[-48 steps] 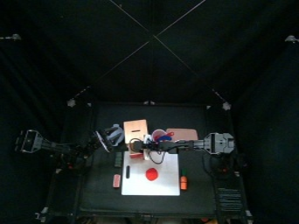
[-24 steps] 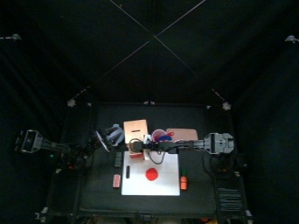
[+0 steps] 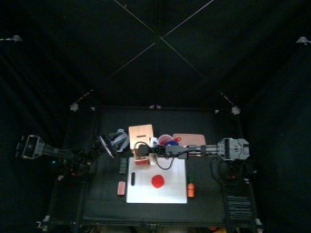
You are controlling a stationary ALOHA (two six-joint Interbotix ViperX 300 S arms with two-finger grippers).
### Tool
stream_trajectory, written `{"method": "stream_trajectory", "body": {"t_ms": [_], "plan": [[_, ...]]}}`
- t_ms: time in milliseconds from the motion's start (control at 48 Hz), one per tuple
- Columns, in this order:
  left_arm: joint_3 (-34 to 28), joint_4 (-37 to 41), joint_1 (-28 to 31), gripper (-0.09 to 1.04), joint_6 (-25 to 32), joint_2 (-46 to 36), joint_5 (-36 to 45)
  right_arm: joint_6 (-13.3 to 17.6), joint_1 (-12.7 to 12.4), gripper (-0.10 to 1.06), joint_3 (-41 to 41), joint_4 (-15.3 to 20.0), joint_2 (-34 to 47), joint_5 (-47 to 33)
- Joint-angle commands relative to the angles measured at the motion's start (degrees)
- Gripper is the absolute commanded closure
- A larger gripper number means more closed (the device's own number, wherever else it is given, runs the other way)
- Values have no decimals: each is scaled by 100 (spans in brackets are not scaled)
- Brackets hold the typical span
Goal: Get the cutter from the drawer then cut the dough then place the extra dough in the bowl
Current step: Place the cutter on the board
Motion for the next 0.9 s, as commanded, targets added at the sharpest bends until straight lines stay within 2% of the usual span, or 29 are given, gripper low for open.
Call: {"method": "stream_trajectory", "body": {"t_ms": [21, 250, 375, 583, 667, 750, 896], "plan": [[-53, -44, 0, 8, 9, 0, 0, 9, 114, 55, -176, 0, -633, 272], [-70, -123, -9, 8, 0, 0, 9, 97, 325, 55, 176, -114, -1485, 765], [-88, -158, 0, 8, 9, 0, 62, 114, 545, 55, 914, -290, -1986, 905], [-158, -202, 0, 8, 9, 0, 79, 220, 1143, 55, 2479, -659, -2522, 826], [-211, -202, 35, 8, 9, 9, 79, 413, 1327, 55, 2874, -853, -2663, 729], [-255, -193, 70, 8, 18, 9, 79, 765, 1433, 55, 3226, -1151, -2742, 571], [-325, -185, 167, 8, 18, 9, 79, 1380, 1433, 55, 3656, -1802, -2733, 325]]}}
